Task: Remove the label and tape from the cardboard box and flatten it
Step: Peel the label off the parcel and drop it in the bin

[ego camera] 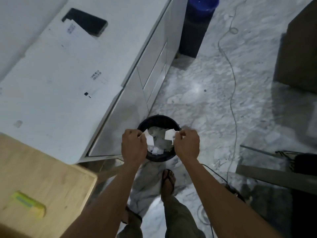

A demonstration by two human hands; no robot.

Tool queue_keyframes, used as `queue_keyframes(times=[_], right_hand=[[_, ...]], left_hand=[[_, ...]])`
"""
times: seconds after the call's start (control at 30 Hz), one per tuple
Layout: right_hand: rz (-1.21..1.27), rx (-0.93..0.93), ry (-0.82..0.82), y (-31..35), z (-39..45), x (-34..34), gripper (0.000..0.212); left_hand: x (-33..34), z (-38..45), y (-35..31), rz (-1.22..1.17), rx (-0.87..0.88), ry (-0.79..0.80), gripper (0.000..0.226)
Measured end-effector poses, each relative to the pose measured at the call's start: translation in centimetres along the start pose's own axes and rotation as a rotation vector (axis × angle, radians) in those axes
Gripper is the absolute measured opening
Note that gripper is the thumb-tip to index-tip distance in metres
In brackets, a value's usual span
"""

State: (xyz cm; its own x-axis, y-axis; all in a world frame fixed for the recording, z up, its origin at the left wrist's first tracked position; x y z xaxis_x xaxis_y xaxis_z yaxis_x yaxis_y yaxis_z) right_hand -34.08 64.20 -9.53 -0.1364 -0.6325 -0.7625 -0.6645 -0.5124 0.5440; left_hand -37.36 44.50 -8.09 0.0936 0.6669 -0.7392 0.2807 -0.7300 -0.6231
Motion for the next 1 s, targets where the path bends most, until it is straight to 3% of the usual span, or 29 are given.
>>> queue_keyframes(times=[0.07, 0.17, 0.33, 0.67, 1.0], right_hand=[[0.0, -0.006, 0.047, -0.3, 1.8, 1.5, 0.019], [0.018, -0.035, 0.137, -0.6, 3.5, 3.2, 0.041], [0.042, -0.017, 0.211, -0.5, 4.1, 3.3, 0.056], [0.087, -0.101, 0.316, 3.0, 0.3, -1.4, 0.057], [0.17, -0.195, 0.408, 5.3, -8.4, -1.3, 0.028]], left_hand=[[2.0, 1.4, 0.4, -0.011, -0.031, 0.016, 0.017], [3.7, 2.9, 0.9, -0.005, -0.082, 0.032, 0.039], [3.3, 2.9, 1.2, -0.031, -0.107, 0.066, 0.057], [-2.2, -1.8, -1.4, -0.161, -0.155, 0.036, 0.065], [-10.8, -11.0, 1.2, -0.324, -0.254, -0.07, 0.058]])
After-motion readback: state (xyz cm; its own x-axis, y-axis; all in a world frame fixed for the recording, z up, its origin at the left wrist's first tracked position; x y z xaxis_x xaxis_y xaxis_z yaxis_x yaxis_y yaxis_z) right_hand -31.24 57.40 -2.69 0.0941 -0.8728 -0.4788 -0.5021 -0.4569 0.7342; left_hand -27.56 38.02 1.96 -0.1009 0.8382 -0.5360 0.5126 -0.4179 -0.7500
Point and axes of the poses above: each hand's wrist, its own z-axis towards the middle knuckle, its own x-axis out of the palm, y = z × x, the point moved 4 cm from there along z, towards the middle knuckle, and after that the axes turned 4 degrees about -z, right-handed, at the moved point
